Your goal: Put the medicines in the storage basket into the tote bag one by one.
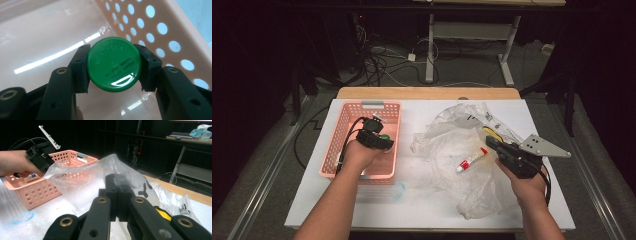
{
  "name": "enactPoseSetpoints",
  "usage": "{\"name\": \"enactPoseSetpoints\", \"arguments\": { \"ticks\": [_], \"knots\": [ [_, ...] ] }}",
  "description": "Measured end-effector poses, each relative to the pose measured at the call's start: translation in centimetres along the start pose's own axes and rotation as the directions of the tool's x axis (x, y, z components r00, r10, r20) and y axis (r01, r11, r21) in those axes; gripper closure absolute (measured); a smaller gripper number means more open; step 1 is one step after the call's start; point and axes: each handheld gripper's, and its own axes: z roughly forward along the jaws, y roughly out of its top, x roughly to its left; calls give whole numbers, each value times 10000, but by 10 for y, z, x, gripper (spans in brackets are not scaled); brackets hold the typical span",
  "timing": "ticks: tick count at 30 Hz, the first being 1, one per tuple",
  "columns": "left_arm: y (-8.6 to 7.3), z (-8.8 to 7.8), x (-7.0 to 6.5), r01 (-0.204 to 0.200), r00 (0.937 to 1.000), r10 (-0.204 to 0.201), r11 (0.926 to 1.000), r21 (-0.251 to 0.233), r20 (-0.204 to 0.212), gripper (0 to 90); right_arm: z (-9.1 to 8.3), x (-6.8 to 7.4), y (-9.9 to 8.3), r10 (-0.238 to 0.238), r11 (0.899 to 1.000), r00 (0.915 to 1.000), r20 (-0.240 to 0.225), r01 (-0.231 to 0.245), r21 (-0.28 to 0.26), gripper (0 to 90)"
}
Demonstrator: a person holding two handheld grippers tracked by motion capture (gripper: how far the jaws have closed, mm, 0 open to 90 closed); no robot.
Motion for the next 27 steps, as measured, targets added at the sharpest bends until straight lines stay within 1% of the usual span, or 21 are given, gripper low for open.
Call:
{"name": "enactPoseSetpoints", "arguments": {
  "ticks": [4,6,7,10,13,16,19,21,24,27],
  "knots": [
    [-2,-10,0,-5,10000,5,9996,-273,-11,497,0,0,0,-35,10000,10000,-11,34,-35,900],
    [-4,-15,-1,12,10000,-11,9988,-496,7,497,0,1,1,-18,10000,10000,1,18,-18,900],
    [-5,-18,-1,27,10000,-27,9979,-655,6,497,0,1,1,-30,10000,10000,-14,30,-12,900],
    [-8,-26,-2,83,9998,-65,9941,-1080,170,497,0,3,1,-11,10000,10000,-52,11,-10,900],
    [-12,-33,-4,51,9998,-25,9909,-1345,198,497,0,3,2,-12,10000,10000,-48,11,-31,900],
    [-17,-38,-5,182,9994,-134,9876,-1562,319,497,0,3,2,-51,10000,10000,-32,51,-39,900],
    [-23,-43,-7,241,9995,-197,9839,-1770,262,497,-1,3,2,-69,9999,10000,-34,68,-73,900],
    [-27,-47,-10,102,9998,-64,9824,-1868,207,497,-1,3,2,-86,9999,9999,-53,86,-61,900],
    [-33,-52,-14,-46,9998,82,9780,-2087,165,497,-1,4,3,-66,10000,10000,-58,66,-44,900],
    [-40,-57,-18,-194,9997,229,9743,-2245,128,497,0,5,3,-164,9999,9998,-90,164,-51,900]
  ]
}}
